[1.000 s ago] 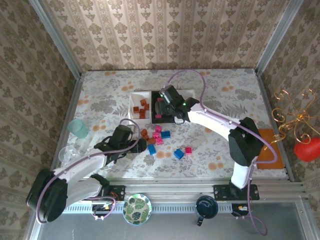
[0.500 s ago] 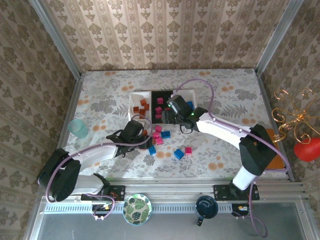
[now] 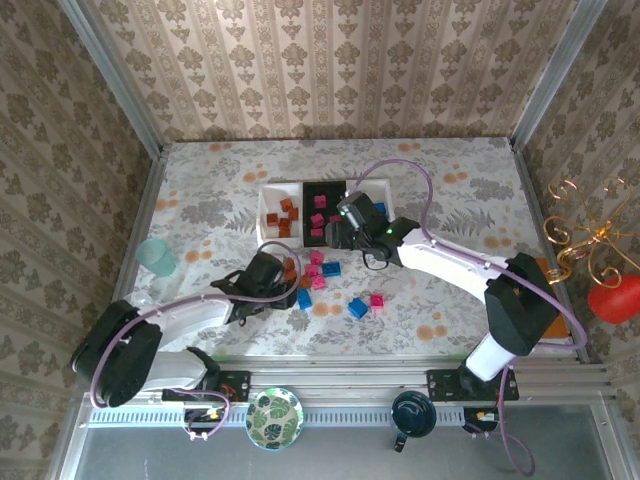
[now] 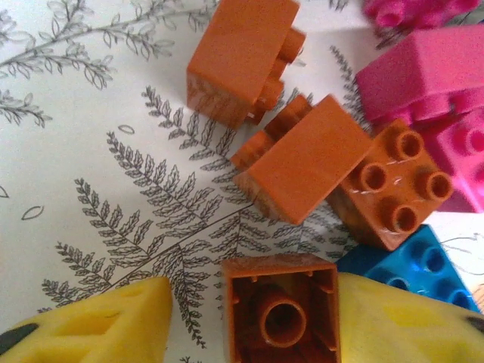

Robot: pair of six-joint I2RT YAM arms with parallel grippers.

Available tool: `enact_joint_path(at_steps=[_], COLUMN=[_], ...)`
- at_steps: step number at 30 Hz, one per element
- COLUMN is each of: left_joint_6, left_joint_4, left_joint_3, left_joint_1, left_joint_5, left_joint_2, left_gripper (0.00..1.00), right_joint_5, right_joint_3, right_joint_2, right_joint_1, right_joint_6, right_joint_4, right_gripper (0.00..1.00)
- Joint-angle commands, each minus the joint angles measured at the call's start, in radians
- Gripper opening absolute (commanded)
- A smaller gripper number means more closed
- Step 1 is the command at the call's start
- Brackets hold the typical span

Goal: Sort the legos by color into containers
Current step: Pick up the lego from the center of the table.

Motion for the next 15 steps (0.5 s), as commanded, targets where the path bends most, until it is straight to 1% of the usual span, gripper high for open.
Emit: enact_joint_path(at_steps=[1,4,7,8,10,12,13,15], left_joint_6=[-0.033,-0.055,-0.064,-0.062,-0.054,-0.048,-0.046,-0.044], left_joint_4=[-0.020,-0.062,-0.098,-0.098,-0.092,-0.079,-0.066,-0.038], left_joint_3=[-0.010,-0.031,-0.058,-0.067,-0.078,-0.077,-0.078,-0.074], left_joint_1=[0.000,0.010,0.029,0.036,0.048,0.048,0.048,0.048], left_joint_5=[-0.035,-0.065,-0.080,-0.074,-0.050,-0.040,-0.036,-0.030], left_joint_2=[0.002,-0.055,-0.133,-0.149,-0.171,-0.170,-0.162,-0.138], left_gripper=[0.52,0.48,0.47,0.50,0.65,0.76,0.78,0.79], right_joint_5=[0.036,0.038,0.038,0.037,0.035,0.034,0.035,0.035], right_joint_3=[-0.021,-0.032,-0.038,-0.040,-0.041,-0.042,-0.044,-0.046], right_joint_2=[-0.052,-0.063,-0.065,-0.065,-0.063,-0.061,-0.059,-0.058], right_joint_1=[-0.001,-0.001,-0.002,-0.002,-0.001,-0.001,-0.001,-0.001], right_joint_6=[0.016,0.015,0.017,0.017,0.018,0.019,0.019,0.020], right_joint_4=[0.001,0.005,0.012,0.014,0.019,0.023,0.026,0.026], right_gripper=[0.66,0.66,0.66,0.66,0.66,0.66,0.66,0.66])
